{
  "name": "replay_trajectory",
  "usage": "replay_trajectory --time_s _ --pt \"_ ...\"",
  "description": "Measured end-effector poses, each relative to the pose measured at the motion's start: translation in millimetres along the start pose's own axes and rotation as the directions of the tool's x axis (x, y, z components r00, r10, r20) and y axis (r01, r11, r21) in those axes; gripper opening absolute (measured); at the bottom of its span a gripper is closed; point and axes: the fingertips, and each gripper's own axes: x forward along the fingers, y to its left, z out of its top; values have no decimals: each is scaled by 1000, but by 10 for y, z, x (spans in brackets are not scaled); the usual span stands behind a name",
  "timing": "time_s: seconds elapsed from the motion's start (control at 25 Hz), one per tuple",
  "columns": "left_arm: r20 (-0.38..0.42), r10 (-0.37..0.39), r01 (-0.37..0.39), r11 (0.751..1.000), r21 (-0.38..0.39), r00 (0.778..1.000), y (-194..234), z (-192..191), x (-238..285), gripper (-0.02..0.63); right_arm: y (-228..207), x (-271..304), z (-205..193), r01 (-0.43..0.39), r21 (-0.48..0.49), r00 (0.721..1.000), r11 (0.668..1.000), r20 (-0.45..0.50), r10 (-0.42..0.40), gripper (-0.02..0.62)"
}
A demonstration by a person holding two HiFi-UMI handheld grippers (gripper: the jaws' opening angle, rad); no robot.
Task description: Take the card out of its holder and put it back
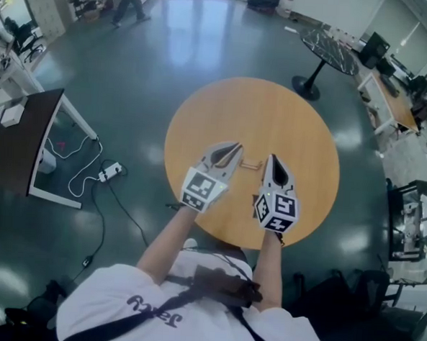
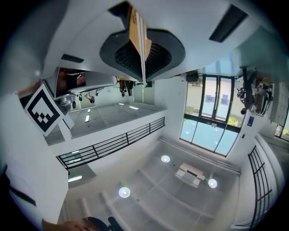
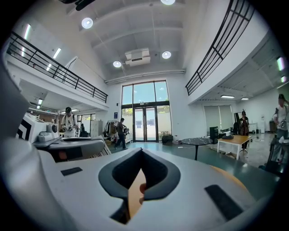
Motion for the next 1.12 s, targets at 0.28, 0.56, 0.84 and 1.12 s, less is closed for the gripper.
replay_trajectory --time_s 0.28,0.56,0.84,1.12 --pt "7 -33 33 999 -20 999 40 -48 71 27 -135 23 -77 28 23 1000 999 -7 -28 20" --pt "-20 -42 41 999 -25 999 146 -106 243 28 -336 77 -163 52 56 998 997 -29 -50 20" --pt "-44 -74 73 997 -29 996 332 -181 440 28 -539 135 -344 70 82 995 994 -79 -64 21" --pt "-116 -184 187 982 11 976 377 -295 790 26 -593 227 -583 76 81 987 994 -146 -63 20"
